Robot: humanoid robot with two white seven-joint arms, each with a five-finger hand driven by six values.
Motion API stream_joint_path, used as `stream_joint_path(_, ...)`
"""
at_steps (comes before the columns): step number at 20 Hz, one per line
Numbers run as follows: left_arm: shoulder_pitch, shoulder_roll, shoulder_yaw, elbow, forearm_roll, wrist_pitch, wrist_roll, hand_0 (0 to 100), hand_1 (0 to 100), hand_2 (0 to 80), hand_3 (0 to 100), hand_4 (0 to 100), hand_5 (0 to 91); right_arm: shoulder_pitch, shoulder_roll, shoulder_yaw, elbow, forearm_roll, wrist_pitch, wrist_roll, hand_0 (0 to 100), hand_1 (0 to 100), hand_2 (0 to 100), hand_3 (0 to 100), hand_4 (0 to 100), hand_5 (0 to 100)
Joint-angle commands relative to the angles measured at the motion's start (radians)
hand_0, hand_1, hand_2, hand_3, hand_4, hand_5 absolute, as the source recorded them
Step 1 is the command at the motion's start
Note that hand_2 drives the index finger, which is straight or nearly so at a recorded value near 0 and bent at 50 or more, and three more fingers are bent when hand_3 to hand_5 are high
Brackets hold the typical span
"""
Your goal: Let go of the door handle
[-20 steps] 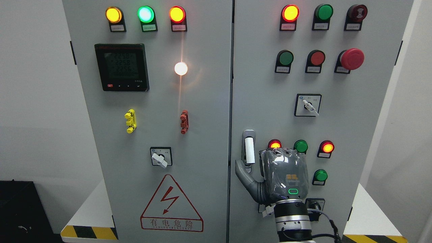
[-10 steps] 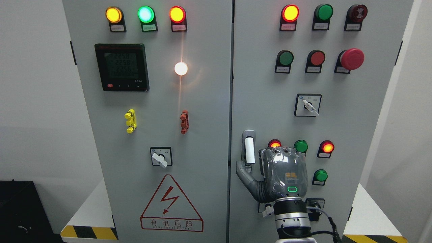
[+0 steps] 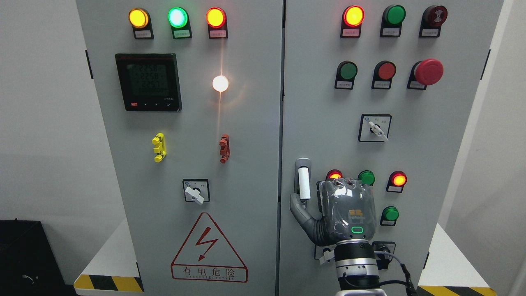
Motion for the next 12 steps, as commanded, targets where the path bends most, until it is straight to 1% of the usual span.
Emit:
stream_joint_path(1, 0.017, 0.000, 0.000, 0.000, 0.001, 0.000, 0.000, 12, 56, 0.0, 0, 0, 0.0, 0.001, 0.000, -0.001, 0.004, -0.001, 0.010, -0.002, 37, 23, 100, 100, 100, 100)
stream_joint_path(6, 0.017, 0.000, 0.000, 0.000, 0.001, 0.000, 0.000, 12, 56, 0.0, 0, 0, 0.0, 0.001, 0.000, -0.001, 0.004, -0.001, 0.010, -0.002, 38, 25, 100, 100, 100, 100)
stream_joint_path(12, 0.017, 0.000, 0.000, 0.000, -0.001, 0.000, 0.000, 12, 56, 0.0, 0, 0, 0.0, 0.002, 0.000, -0.001, 0.003, 0.001, 0.010, -0.004, 39, 26, 100, 100, 100, 100)
